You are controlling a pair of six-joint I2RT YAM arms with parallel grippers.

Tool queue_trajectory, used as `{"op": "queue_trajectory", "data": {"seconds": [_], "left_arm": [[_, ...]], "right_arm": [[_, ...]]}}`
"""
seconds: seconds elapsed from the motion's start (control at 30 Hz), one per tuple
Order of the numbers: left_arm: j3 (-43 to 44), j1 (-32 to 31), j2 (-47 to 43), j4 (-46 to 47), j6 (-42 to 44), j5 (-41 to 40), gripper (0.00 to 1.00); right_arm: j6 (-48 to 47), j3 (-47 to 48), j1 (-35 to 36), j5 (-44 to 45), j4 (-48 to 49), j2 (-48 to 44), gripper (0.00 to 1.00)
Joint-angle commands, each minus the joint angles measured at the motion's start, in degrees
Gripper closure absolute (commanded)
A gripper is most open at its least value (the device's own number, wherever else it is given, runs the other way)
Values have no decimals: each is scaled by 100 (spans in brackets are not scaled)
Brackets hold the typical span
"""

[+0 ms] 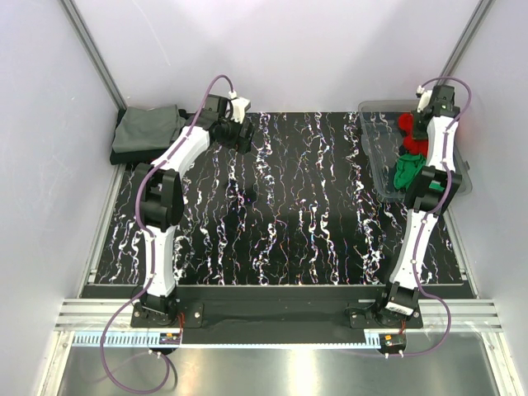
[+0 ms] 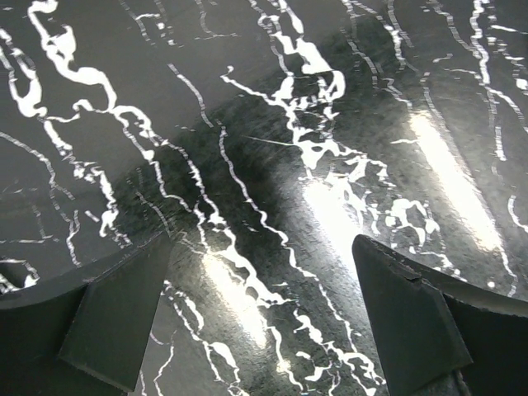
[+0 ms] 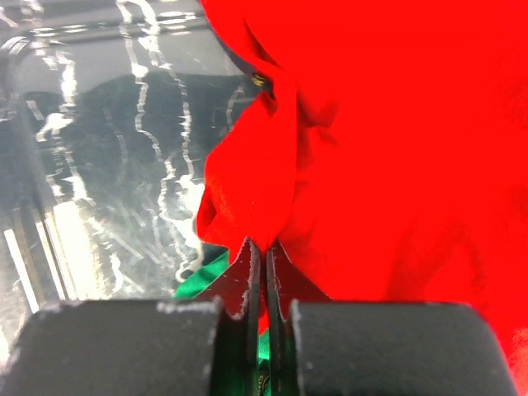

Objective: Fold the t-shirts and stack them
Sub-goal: Grab the tshirt from the pile, then move the tshirt to the center of the board

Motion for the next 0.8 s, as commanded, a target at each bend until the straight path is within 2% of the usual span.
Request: {"op": "queue_trajectory", "data": {"seconds": [0.0, 0.2, 0.43, 0.63, 0.77], "left_arm": [[132, 4, -179, 160, 41, -463, 1], [316, 275, -223, 99, -231, -437, 1], [466, 689, -389, -428, -152, 476, 1], [-156, 909, -696, -481, -205, 205, 1], [-597, 1006, -1066, -481, -311, -364, 1]], "right_arm": [[-146, 271, 175, -416, 280, -830, 100], [-770, -519, 624, -602, 910, -2491, 100], [-1052, -661, 1309, -689, 1211, -3670, 100], [-1201, -678, 2249, -1058, 1273, -4391, 100], [-1272, -723, 2882, -1199, 1325, -4681, 100]]}}
